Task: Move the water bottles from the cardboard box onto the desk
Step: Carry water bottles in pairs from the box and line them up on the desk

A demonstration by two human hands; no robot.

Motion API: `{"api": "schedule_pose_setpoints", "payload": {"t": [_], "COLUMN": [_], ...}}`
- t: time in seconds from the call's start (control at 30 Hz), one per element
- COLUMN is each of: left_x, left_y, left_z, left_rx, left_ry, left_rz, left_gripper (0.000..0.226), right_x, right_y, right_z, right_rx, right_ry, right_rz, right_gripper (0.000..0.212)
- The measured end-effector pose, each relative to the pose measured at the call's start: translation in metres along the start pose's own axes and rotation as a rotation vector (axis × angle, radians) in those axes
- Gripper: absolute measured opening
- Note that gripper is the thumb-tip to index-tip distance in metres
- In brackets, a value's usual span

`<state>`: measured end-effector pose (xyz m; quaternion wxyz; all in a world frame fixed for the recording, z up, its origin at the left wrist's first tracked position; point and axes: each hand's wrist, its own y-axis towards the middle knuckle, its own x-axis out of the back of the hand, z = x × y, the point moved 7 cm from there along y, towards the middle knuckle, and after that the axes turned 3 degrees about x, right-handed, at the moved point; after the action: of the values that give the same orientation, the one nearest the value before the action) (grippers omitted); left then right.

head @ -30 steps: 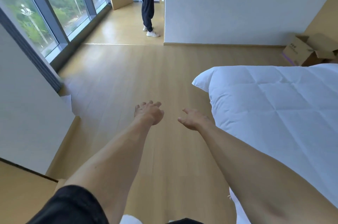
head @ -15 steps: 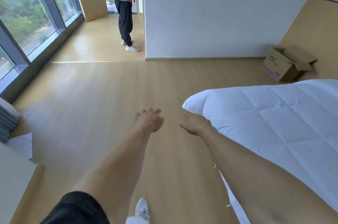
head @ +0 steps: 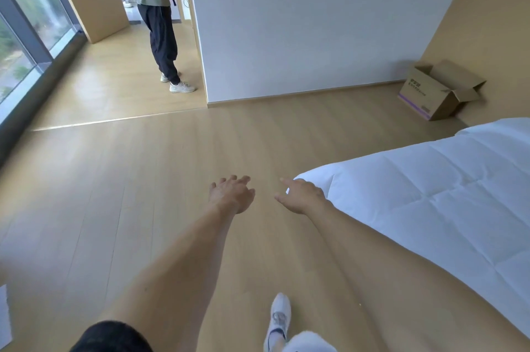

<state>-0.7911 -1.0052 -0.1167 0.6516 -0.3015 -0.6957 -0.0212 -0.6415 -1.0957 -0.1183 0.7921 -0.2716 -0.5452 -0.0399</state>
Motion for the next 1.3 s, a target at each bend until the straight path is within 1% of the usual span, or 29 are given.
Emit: {"api": "schedule_pose_setpoints", "payload": {"t": [0.2, 0.37, 0.5, 0.67, 0.87, 1.03, 1.23, 1.3], "left_x": [0.038, 0.090, 0.128, 0.146, 0.156, 0.168, 0.206, 0.226], "left_y": [0.112, 0.214, 0.286, 0.363, 0.468, 0.569, 0.684, 0.716], "left_z": [0.012, 0.013, 0.002, -0.027, -0.088, -0.139, -0.181, -0.191], "left_rx": [0.040, 0.095, 0.117, 0.091, -0.047, -0.188, -0.353, -0.382], "left_ry": [0.026, 0.046, 0.057, 0.079, 0.104, 0.125, 0.164, 0.186], "left_rz": [-0.013, -0.025, -0.044, -0.013, 0.018, 0.048, 0.070, 0.063], "left_gripper": [0.052, 0.052, 0.052, 0.053, 0.054, 0.054, 0.054, 0.054], "right_x": [0.026, 0.068, 0.108, 0.142, 0.175, 0.209, 0.268, 0.288], "right_y": [0.122, 0.232, 0.302, 0.364, 0.440, 0.510, 0.592, 0.612], "right_z": [0.006, 0.014, 0.013, -0.007, -0.059, -0.101, -0.134, -0.143], "right_rx": [0.000, 0.031, 0.048, 0.028, -0.091, -0.229, -0.384, -0.436], "right_ry": [0.012, 0.012, 0.010, 0.024, 0.059, 0.069, 0.042, 0.047], "right_rz": [0.027, 0.052, 0.043, 0.032, 0.009, -0.008, -0.034, -0.055], "right_gripper": [0.062, 0.061, 0.061, 0.063, 0.062, 0.061, 0.055, 0.054]}}
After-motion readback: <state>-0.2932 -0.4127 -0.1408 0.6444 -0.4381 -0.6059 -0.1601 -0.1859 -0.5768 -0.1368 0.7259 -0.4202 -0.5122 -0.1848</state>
